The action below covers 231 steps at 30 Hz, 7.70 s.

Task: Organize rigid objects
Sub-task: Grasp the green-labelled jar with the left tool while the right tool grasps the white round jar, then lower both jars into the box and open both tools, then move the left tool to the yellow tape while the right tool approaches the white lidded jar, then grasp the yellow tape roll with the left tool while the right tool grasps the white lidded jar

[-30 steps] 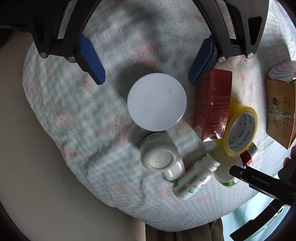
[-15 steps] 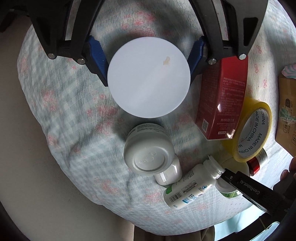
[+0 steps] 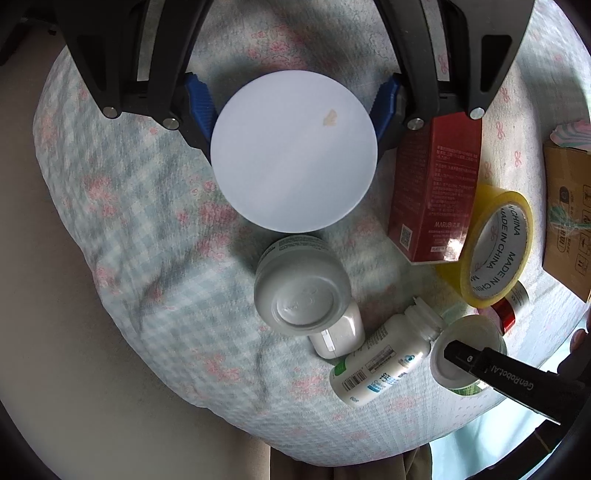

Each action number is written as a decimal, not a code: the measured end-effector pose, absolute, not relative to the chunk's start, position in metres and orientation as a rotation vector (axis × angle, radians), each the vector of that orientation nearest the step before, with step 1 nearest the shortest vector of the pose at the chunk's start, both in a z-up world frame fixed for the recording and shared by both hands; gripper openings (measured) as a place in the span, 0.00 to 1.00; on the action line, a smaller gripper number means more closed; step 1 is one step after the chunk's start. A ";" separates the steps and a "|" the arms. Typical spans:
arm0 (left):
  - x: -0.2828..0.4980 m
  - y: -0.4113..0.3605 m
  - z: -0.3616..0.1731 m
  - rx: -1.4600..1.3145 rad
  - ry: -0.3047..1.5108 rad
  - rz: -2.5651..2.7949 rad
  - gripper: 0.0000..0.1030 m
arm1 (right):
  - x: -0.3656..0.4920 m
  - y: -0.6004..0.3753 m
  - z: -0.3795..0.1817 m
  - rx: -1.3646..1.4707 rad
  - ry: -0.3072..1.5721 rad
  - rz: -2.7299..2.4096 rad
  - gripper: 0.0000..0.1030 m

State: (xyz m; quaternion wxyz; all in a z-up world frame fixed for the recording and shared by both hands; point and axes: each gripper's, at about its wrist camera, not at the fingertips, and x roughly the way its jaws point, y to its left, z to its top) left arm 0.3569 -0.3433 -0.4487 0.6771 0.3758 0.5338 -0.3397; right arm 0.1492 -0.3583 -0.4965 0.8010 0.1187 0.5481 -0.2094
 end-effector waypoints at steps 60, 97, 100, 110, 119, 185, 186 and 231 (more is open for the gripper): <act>0.346 0.155 -0.332 0.076 1.267 -0.214 0.51 | 0.304 0.009 -0.325 -0.093 1.143 0.229 0.64; 0.375 0.121 -0.397 0.176 1.387 -0.222 1.00 | 0.328 -0.011 -0.430 -0.156 1.311 0.258 1.00; 0.370 0.124 -0.381 0.150 1.368 -0.217 1.00 | 0.324 -0.008 -0.419 -0.156 1.299 0.252 1.00; 0.338 0.138 -0.314 0.159 1.284 -0.204 1.00 | 0.296 0.001 -0.369 -0.209 1.254 0.232 1.00; 0.280 0.159 -0.226 0.166 1.150 -0.149 1.00 | 0.246 -0.002 -0.293 -0.102 1.183 0.172 1.00; 0.236 -0.223 -0.499 0.156 1.097 -0.506 1.00 | 0.157 -0.376 -0.479 0.061 0.910 -0.192 1.00; 0.239 -0.224 -0.500 0.155 1.095 -0.522 1.00 | 0.159 -0.377 -0.480 0.061 0.915 -0.192 0.99; 0.247 -0.225 -0.410 0.143 1.032 -0.616 0.96 | 0.174 -0.375 -0.435 0.106 0.967 -0.228 0.51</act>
